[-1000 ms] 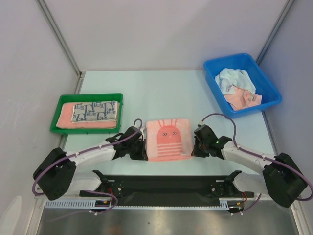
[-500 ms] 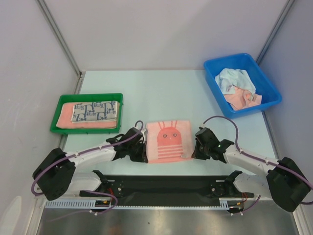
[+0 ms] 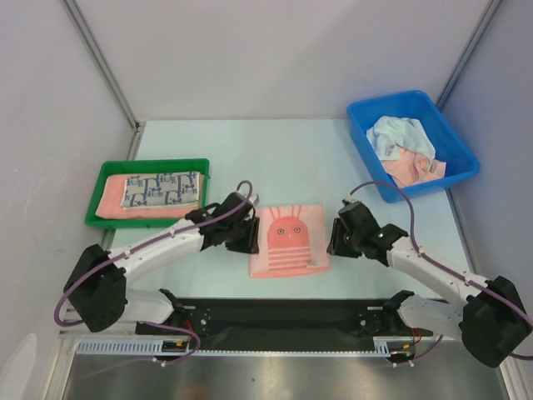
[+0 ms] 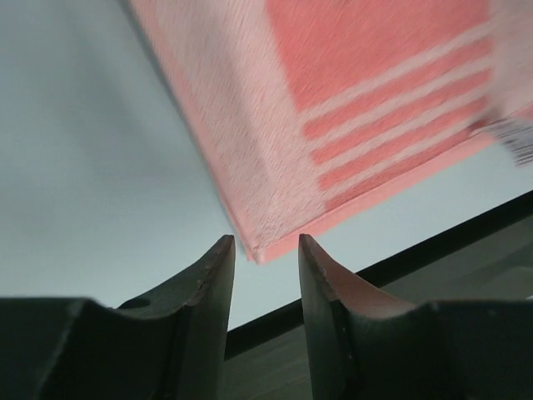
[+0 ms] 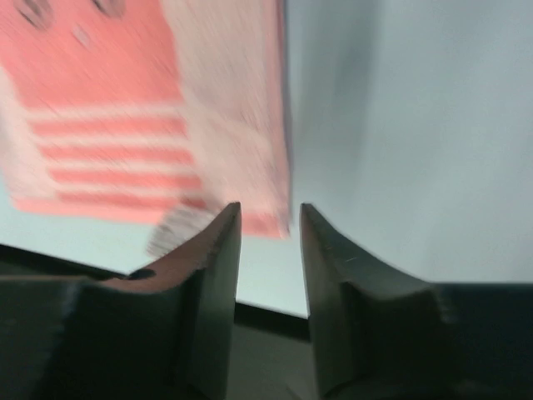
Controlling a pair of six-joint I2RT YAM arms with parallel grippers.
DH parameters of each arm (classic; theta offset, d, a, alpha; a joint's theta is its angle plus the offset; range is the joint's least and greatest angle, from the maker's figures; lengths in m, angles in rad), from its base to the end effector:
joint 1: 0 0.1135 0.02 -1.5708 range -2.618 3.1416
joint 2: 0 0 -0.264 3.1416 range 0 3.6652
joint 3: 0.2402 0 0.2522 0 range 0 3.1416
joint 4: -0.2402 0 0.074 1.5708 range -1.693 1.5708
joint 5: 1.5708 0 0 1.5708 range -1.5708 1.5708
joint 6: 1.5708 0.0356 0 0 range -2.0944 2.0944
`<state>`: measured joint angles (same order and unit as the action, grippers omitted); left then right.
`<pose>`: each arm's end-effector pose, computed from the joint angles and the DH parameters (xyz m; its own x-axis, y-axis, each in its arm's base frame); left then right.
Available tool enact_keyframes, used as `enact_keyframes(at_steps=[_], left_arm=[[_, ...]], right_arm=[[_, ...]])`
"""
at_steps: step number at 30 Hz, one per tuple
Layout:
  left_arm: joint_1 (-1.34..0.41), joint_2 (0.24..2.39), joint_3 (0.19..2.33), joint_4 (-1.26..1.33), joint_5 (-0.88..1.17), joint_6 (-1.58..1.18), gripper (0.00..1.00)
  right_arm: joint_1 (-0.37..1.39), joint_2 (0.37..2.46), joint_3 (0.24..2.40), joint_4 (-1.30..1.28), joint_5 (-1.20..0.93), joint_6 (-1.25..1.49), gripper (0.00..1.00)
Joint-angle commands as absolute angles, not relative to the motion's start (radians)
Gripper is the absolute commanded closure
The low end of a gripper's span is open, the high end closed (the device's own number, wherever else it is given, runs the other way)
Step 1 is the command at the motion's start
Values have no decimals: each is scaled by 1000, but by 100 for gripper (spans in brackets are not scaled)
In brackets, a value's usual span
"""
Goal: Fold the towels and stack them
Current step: Fold the towel
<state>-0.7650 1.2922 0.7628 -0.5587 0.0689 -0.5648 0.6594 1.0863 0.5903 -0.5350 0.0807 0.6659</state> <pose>0.1714 -0.1679 0.1984 -0.9219 0.1448 -0.3594 0.2611 0.9175 -0.3000 0.1577 0.1186 0.1894 -0.8901 0.0891 -0.4469 -0.0356 0.9641 0.2631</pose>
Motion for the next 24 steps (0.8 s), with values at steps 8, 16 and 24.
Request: enact_keyframes(at_steps=[8,16,24], left_arm=[[-589,1620,1071,-445,152,-402,59],[-508,1842,1187,-406,157,-365,60],[-472,1873,1222,-451,158,-351,56]], right_arm=[[450,1394,854,-224,-193,335,80],[367,1719,1014,-143,-239,235,80],[347,1773,1069,-176,-232,160,72]])
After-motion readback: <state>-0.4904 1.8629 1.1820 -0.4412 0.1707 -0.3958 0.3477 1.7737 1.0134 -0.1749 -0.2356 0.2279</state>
